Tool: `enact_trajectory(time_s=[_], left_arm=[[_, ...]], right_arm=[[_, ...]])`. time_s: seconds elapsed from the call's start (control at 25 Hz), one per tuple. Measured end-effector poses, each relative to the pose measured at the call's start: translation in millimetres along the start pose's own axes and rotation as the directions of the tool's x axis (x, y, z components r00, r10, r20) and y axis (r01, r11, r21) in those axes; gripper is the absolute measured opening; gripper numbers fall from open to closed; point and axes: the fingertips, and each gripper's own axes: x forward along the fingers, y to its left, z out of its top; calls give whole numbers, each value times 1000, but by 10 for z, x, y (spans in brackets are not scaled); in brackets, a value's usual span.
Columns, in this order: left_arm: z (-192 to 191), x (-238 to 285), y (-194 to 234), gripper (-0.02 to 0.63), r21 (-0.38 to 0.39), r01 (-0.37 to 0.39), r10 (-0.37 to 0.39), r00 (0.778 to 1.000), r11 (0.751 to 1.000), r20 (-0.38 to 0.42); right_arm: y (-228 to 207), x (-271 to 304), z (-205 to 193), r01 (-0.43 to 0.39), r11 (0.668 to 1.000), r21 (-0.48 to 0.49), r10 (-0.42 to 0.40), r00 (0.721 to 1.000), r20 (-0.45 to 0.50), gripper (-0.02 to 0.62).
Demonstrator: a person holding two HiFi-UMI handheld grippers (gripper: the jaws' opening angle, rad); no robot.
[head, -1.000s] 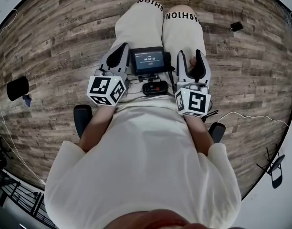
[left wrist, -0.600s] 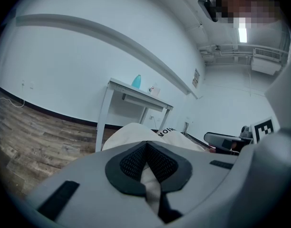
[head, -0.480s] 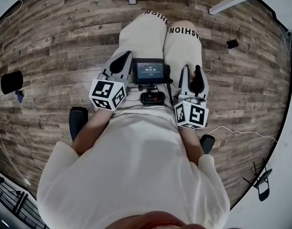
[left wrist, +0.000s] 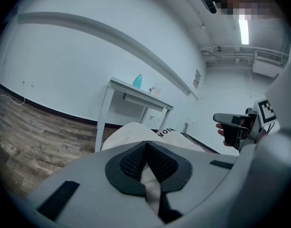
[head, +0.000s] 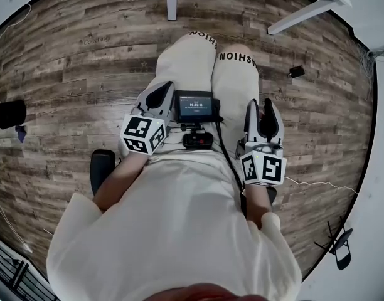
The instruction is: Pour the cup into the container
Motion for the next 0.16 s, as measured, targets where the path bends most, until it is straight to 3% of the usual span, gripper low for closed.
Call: enact_trajectory(time_s=[0.16], left_arm=[[-26, -30, -25, 11, 4, 3, -3, 1000, 1000, -13]], right_arm=[[-56, -94, 67, 21, 998, -61, -21, 1000, 1, 141]])
